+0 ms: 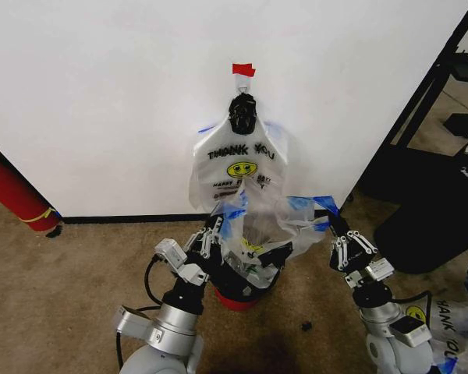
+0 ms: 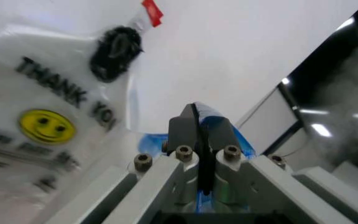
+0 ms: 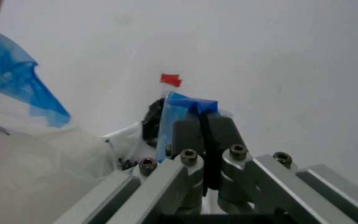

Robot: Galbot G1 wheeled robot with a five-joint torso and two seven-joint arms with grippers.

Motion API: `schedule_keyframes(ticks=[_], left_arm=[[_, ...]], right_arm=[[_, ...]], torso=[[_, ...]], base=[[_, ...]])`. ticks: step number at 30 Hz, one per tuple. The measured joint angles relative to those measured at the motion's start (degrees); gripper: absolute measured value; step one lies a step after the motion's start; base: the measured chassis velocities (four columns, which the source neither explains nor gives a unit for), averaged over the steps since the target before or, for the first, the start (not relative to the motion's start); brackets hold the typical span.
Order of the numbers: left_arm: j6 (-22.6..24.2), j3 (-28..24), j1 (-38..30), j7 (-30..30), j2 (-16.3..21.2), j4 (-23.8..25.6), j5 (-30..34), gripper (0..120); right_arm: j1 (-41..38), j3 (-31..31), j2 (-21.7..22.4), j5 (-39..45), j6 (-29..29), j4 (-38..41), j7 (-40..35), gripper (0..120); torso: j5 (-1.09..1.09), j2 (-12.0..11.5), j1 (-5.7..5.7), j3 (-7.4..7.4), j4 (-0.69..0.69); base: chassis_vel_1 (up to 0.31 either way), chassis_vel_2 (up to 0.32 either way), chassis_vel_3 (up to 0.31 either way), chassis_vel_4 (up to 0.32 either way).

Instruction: Pick up the garbage bag from the wall and place it over the trash bin.

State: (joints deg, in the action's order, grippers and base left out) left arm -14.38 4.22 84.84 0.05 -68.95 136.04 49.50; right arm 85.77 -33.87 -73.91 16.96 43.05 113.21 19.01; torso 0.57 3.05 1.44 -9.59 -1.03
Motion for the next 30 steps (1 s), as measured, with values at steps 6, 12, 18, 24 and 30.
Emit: schedule_keyframes(ticks=[6,12,18,24,30], left_arm=[[0.05,-1.27,-2.29,1.51,0.33,-1.65,4.18,0],[0.34,-2.51,-3.82,1.71,-1.0,-4.91,7.94,0],[0.92,-3.85,-3.87,-0.47,-1.86,-9.74,9.12,0],[0.49,-0.77,-4.16,-3.85,-1.09,-14.03,2.03,0],[1.07,1.97,-3.54,-8.18,1.34,-15.28,-9.83,0]], right_arm=[[-0.05,0.13,-0.91,-0.78,1.31,-0.28,-3.32,0],[-0.2,0.1,-1.53,-1.69,2.26,-0.34,-5.7,0],[-0.47,1.26,-2.28,-5.55,2.64,-3.08,-7.57,0],[-0.79,3.71,-3.32,-9.21,3.19,-5.89,-7.44,0],[-0.44,5.59,-3.75,-11.78,3.8,-7.39,-6.67,0]], torso=[[0.0,0.0,0.0,0.0,0.0],[0.0,0.0,0.0,0.0,0.0],[0.0,0.0,0.0,0.0,0.0],[0.01,0.0,0.0,0.0,0.0],[0.01,0.0,0.0,0.0,0.0]], base=[[0.0,0.0,0.0,0.0],[0.0,0.0,0.0,0.0],[0.0,0.0,0.0,0.0],[0.0,0.0,0.0,0.0],[0.0,0.0,0.0,0.0]])
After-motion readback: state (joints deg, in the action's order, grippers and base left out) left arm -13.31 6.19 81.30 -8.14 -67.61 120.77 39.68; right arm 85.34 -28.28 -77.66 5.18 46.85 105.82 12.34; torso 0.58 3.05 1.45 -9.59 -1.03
